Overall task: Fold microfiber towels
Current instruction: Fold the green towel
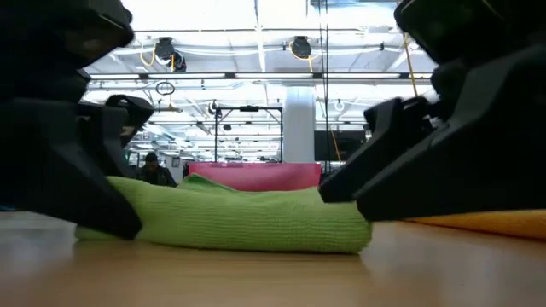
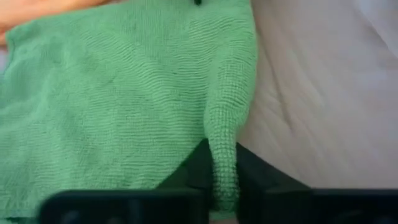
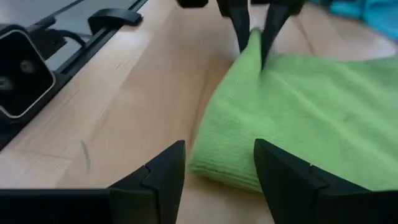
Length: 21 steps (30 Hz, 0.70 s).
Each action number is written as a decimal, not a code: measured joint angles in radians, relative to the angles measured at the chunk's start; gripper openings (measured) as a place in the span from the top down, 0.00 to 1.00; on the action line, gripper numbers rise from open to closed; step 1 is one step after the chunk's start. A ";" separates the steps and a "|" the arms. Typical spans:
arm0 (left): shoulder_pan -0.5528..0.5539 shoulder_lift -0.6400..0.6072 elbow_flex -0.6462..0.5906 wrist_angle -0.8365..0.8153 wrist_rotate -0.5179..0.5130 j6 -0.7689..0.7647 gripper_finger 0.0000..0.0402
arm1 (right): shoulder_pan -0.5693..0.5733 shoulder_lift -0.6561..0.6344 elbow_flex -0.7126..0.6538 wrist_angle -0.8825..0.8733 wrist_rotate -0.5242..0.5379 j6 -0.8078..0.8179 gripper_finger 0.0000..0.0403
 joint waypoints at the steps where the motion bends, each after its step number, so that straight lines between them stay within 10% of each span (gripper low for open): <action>1: 0.004 -0.001 0.000 0.003 0.009 -0.011 0.95 | 0.005 -0.001 0.000 0.005 0.019 -0.013 0.55; 14: 0.030 -0.097 -0.001 -0.034 0.049 -0.114 0.98 | 0.005 -0.001 0.022 0.050 0.026 -0.126 0.41; 21: 0.040 -0.141 -0.002 -0.033 0.047 -0.156 0.95 | 0.002 -0.001 0.024 0.020 0.110 -0.082 0.57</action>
